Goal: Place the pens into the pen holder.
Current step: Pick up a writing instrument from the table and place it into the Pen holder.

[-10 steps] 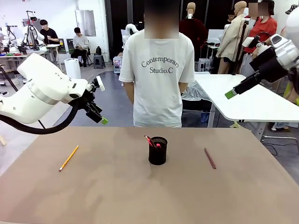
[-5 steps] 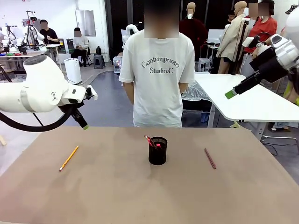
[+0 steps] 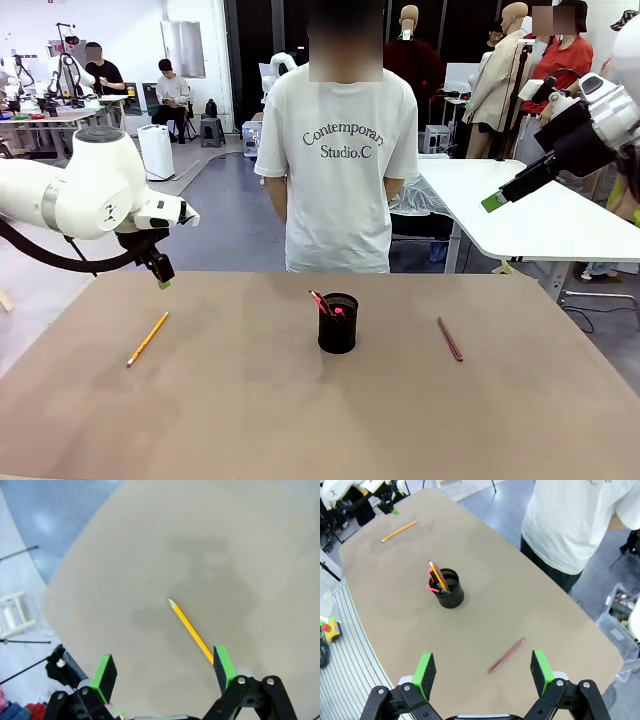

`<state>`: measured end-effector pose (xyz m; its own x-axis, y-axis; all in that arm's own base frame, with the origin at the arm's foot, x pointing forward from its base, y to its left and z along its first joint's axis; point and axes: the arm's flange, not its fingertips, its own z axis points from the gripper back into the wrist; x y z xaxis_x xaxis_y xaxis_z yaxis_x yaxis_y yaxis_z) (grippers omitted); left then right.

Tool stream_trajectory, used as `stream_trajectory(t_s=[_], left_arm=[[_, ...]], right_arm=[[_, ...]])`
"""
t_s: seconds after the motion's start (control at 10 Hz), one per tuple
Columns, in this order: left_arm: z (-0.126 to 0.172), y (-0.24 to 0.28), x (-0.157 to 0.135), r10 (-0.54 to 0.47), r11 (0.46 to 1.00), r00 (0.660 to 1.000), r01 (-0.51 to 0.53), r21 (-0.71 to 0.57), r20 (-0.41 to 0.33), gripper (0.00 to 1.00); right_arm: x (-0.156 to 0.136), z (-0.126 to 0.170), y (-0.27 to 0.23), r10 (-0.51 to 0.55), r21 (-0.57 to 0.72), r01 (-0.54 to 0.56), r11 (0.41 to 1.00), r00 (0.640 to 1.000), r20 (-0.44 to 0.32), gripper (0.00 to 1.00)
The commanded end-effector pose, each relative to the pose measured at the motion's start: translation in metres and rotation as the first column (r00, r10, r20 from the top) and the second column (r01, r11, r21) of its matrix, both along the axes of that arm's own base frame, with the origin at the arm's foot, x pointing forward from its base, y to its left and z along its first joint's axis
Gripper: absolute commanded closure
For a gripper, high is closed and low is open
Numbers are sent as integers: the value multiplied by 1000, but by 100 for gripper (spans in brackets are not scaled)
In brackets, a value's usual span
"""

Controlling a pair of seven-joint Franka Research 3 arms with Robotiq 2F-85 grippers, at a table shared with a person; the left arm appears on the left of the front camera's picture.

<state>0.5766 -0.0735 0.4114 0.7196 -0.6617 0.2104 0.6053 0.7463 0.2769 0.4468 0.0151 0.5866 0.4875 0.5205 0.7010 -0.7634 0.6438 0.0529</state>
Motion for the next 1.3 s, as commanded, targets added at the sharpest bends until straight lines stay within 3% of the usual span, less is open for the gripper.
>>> stream_trajectory(t_s=[0.0,0.3,0.4,0.5,0.9,1.0,1.1,1.2], left_arm=[[-8,3,5,94,995,994,-95,-13,-52,0],[-24,3,11,298,954,949,-300,-5,-105,0],[-22,3,11,310,945,948,-315,-84,-69,0],[-28,7,5,217,975,971,-220,-17,-97,0],[-28,4,7,242,969,965,-246,-29,-99,0],[-37,-5,15,330,944,930,-324,63,-160,0],[-45,-8,22,357,934,903,-348,80,-240,0],[-51,-8,23,385,922,883,-378,81,-267,0]], right_arm=[[0,0,0,9,22,-9,1000,1000,6,0],[0,0,0,9,22,-9,1000,1000,6,0],[0,0,0,9,22,-9,1000,1000,6,0],[0,0,0,9,22,-9,1000,1000,6,0],[0,0,0,9,22,-9,1000,1000,6,0],[0,0,0,9,22,-9,1000,1000,6,0],[0,0,0,9,22,-9,1000,1000,6,0],[0,0,0,9,22,-9,1000,1000,6,0]])
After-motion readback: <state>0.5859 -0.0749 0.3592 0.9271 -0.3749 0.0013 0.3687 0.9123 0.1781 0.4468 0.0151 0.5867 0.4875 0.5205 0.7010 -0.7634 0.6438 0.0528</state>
